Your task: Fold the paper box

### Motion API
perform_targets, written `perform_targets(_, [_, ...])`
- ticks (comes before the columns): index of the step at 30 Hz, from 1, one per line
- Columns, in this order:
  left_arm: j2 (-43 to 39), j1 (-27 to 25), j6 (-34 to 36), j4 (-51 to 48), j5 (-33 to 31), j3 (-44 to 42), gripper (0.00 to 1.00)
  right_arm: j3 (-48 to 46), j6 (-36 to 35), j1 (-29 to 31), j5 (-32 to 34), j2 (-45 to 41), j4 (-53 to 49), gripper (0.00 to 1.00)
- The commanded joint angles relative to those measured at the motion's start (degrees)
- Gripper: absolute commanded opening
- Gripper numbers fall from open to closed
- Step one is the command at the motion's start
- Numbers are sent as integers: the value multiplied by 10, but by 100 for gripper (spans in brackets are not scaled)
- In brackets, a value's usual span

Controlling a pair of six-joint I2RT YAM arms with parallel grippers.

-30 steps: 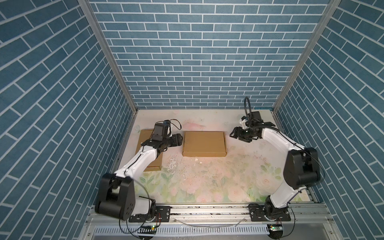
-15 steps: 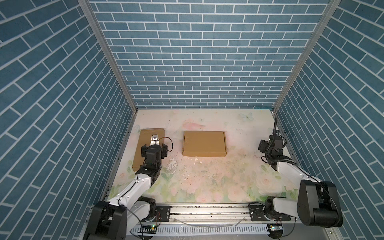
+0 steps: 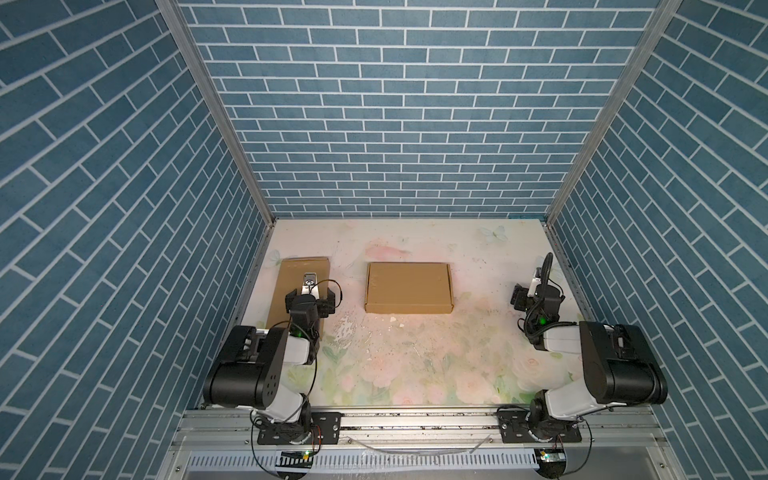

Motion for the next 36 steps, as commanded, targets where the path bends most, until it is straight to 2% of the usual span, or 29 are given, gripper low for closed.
perform_targets(1, [6,6,1,18,1,32,99,4,-21,-2,-10,0,42,77])
perform_targets(3, [0,18,-21,-42,-8,56,100,20,-18,-5,-15,3,16,78])
perform_targets(17, [0,18,-24,-29,-12,49,100,17,-18,-8,-16,4,25,77])
perform_targets(18, [0,18,-23,-28,-14,48,99,17,-18,-9,-17,4,25,79])
perform_targets(19, [0,18,-24,-29,-13,48,100,17,-18,-9,-16,4,24,97])
perform_targets(20, [0,18,-23,-30,-15,49,100,17,-18,-8,-16,4,25,99])
perform_targets(36, [0,18,-23,-30,-15,50,100,16,-18,-8,-17,3,25,99])
